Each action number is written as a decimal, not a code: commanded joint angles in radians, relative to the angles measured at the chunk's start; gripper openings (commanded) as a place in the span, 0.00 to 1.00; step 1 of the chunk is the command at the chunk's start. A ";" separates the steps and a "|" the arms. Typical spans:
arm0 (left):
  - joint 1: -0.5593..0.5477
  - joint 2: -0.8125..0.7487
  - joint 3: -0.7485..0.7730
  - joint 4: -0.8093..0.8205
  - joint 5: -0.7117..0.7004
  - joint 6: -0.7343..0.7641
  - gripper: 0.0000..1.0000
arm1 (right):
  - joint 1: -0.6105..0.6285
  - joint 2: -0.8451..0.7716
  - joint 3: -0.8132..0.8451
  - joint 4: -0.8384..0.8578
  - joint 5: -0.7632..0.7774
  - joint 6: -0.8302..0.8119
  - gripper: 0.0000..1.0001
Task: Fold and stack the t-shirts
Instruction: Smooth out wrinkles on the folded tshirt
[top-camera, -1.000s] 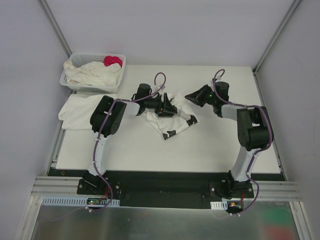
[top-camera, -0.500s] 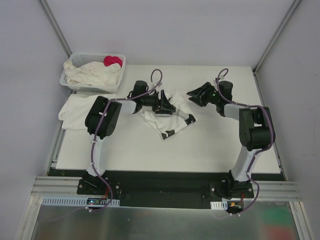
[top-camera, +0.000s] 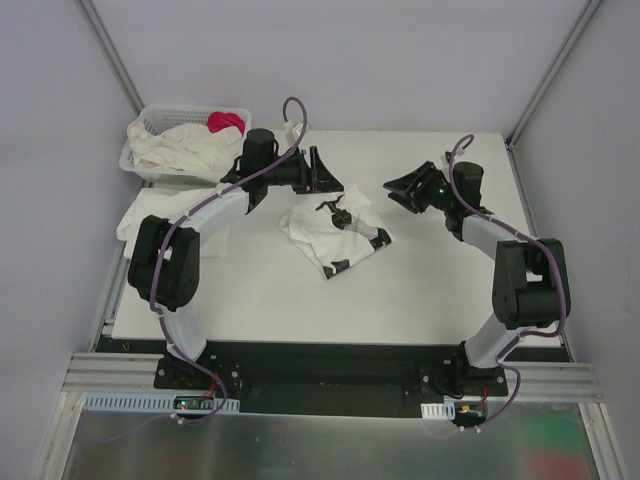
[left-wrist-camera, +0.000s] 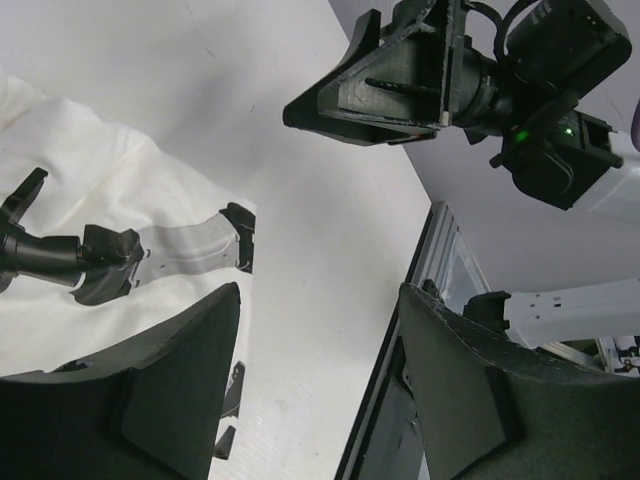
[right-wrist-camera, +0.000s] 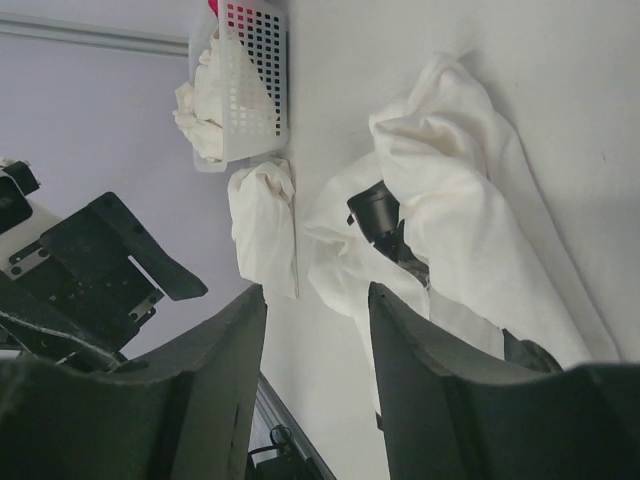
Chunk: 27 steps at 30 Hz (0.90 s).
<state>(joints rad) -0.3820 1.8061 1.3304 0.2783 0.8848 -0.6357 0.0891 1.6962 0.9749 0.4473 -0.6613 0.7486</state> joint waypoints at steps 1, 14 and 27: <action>-0.020 -0.004 -0.052 -0.018 -0.026 0.036 0.64 | 0.011 -0.084 -0.064 -0.001 0.012 -0.040 0.48; -0.077 0.182 -0.054 0.108 0.037 -0.030 0.63 | 0.072 -0.148 -0.238 0.001 0.014 -0.060 0.48; -0.080 0.300 0.056 0.108 0.046 -0.022 0.63 | 0.098 -0.506 -0.484 -0.216 0.144 -0.176 0.76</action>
<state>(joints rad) -0.4576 2.0865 1.3388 0.3420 0.9066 -0.6659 0.1772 1.2743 0.5190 0.3012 -0.5903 0.6456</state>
